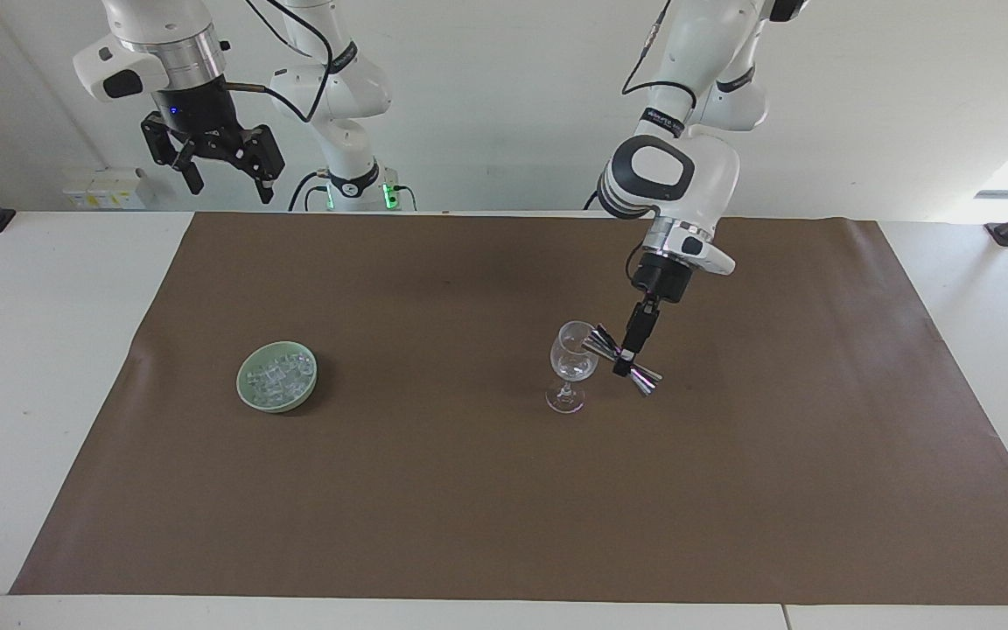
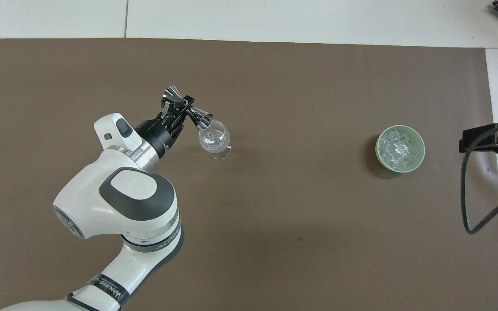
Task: Pour wine and add ice with both arms
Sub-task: 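Hold the jigger tipped over the glass to pour it out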
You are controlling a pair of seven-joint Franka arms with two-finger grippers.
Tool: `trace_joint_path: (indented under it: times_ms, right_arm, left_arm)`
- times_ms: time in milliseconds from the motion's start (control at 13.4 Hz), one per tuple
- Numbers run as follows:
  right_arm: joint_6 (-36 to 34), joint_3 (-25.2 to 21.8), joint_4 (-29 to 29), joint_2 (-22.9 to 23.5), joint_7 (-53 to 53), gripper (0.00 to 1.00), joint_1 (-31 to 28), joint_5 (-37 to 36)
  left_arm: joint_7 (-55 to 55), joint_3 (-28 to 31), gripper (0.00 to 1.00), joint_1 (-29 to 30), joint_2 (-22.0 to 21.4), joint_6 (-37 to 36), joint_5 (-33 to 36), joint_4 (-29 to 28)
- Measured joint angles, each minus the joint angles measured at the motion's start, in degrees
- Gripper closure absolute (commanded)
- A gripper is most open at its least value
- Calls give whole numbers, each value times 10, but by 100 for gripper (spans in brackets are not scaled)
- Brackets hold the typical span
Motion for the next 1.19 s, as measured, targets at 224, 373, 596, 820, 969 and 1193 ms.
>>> trace_joint_path:
  times_ms: [224, 373, 596, 820, 969, 1193]
  right_arm:
    - [0, 0, 0, 0, 0, 0, 0, 0]
    - [0, 0, 0, 0, 0, 0, 0, 0]
    - [0, 0, 0, 0, 0, 0, 0, 0]
    - [0, 0, 0, 0, 0, 0, 0, 0]
    - [0, 0, 0, 0, 0, 0, 0, 0]
    - [0, 0, 0, 0, 0, 0, 0, 0]
  left_arm:
    - [17, -2, 100, -1, 0, -1, 1, 0]
    - [30, -2, 100, -1, 0, -6, 2, 0]
    - [51, -2, 100, -1, 0, -10, 4, 1]
    - [62, -2, 100, -1, 0, -21, 7, 1]
    - [70, 0, 100, 0, 0, -31, 8, 2]
    - [72, 6, 100, 4, -2, -59, 21, 4]
